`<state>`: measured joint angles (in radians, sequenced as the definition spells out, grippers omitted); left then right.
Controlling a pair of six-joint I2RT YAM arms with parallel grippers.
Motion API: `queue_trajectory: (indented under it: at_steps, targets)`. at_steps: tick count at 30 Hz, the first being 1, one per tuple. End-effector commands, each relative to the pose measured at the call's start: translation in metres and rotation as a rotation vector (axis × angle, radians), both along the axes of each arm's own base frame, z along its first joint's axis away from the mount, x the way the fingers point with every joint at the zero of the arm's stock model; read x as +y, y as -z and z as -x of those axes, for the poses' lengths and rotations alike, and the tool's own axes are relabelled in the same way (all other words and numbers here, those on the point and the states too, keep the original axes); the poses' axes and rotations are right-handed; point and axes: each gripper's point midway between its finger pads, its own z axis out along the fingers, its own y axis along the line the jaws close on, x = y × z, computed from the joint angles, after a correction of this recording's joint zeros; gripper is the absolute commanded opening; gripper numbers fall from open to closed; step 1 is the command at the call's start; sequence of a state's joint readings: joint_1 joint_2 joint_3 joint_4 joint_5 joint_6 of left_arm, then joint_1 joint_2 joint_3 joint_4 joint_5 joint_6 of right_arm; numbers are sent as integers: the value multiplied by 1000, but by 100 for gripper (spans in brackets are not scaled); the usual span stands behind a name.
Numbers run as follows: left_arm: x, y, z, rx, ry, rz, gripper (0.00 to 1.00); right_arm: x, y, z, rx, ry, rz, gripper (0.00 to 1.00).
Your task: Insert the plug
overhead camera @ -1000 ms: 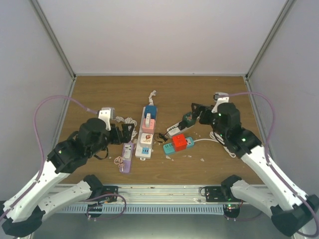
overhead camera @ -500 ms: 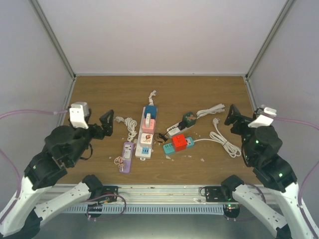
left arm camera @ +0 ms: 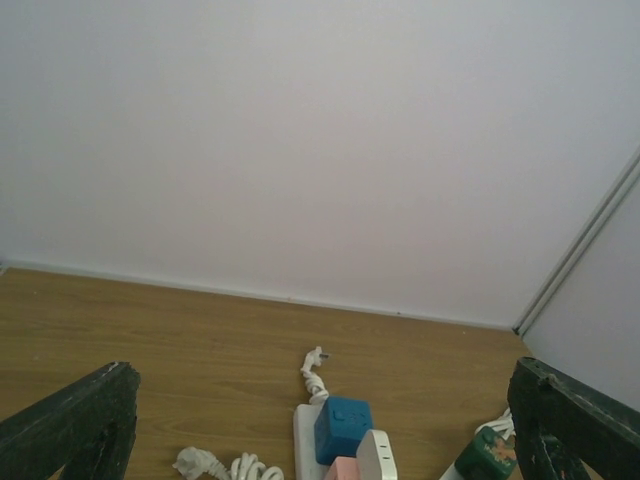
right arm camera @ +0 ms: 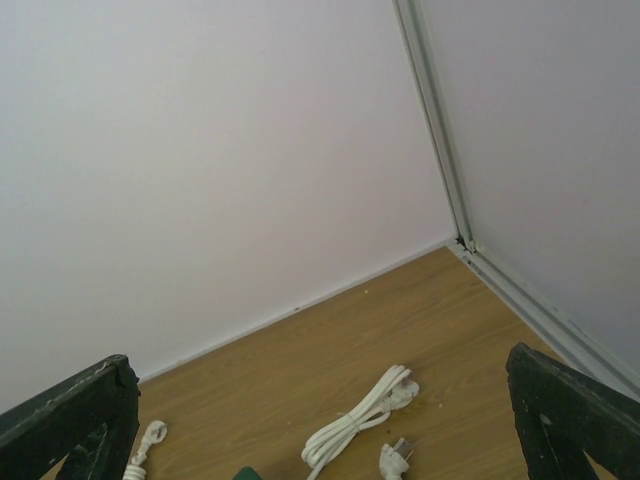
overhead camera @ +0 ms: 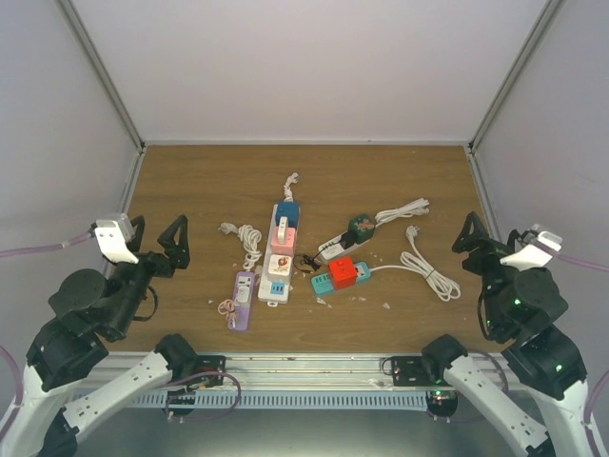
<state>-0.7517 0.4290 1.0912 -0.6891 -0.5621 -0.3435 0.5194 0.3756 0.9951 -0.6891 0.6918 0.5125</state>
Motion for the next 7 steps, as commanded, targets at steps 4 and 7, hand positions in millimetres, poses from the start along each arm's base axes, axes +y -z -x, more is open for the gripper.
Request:
queue_trajectory:
  at_steps: [4, 7]
  targets:
    - [7, -7, -2, -15, -44, 28, 99, -12, 1, 7, -7, 57, -16, 100]
    - [7, -5, -3, -8, -47, 25, 99, -11, 2, 6, -3, 52, -18, 100]
